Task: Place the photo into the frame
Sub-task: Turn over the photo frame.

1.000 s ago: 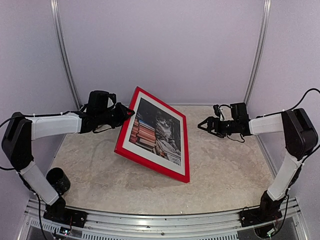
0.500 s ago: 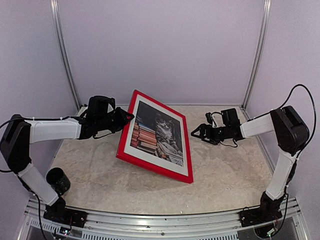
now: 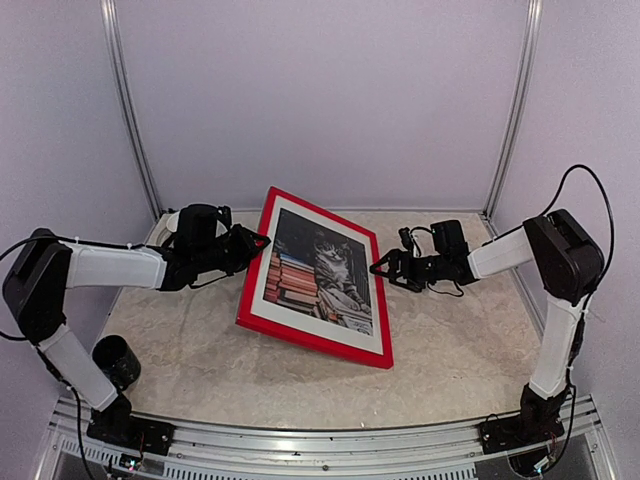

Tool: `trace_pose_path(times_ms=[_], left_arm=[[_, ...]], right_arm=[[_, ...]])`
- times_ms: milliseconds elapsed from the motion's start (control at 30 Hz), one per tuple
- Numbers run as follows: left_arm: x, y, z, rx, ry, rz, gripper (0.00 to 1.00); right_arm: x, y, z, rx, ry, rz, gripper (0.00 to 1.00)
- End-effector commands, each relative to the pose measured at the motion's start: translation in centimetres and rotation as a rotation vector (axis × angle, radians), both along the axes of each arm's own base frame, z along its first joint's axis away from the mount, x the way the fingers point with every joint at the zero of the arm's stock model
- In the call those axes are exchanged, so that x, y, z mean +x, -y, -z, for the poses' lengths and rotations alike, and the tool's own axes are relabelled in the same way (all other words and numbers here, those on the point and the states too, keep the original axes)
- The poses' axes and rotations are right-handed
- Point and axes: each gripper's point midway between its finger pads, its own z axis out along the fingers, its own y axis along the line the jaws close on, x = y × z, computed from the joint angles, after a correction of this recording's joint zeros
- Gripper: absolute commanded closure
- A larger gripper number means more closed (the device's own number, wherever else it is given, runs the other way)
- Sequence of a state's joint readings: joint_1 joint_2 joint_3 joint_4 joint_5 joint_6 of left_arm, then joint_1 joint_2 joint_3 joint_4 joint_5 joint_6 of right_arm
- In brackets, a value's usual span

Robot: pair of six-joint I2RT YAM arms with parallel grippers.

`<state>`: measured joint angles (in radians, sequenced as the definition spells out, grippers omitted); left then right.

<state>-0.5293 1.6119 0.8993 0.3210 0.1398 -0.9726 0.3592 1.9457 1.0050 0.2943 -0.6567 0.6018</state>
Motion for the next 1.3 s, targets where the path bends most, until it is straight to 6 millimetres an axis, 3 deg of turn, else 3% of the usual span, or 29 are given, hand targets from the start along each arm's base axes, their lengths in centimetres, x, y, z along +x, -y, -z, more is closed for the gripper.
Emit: trace_pose_path(times_ms=[0,467,800,1267], left_arm=[[-0.5,0.2,2.6,0.131,0.058,0.056,0.85],[-1.2,0.6,4.4,0.088,0.032,0.067,0.83],[-1.2,0.3,5.6,0.135,-0.008,0.061,0.61],[-0.5,2.0,7.5,0.146,-0.035,0.119,0.52]], right_arm=[[0.3,-1.3,-0.1,0.033,0.005,-0.027,0.01],[-0.5,-3.2,0.7,0.051,-0.026,-0.077,0.01],[-0.6,-3.2,0.1,0.05,-0.014,-0.081,0.01],[-1.1,-3.1,-0.3,0.059,-0.013,-0.09,0.01]])
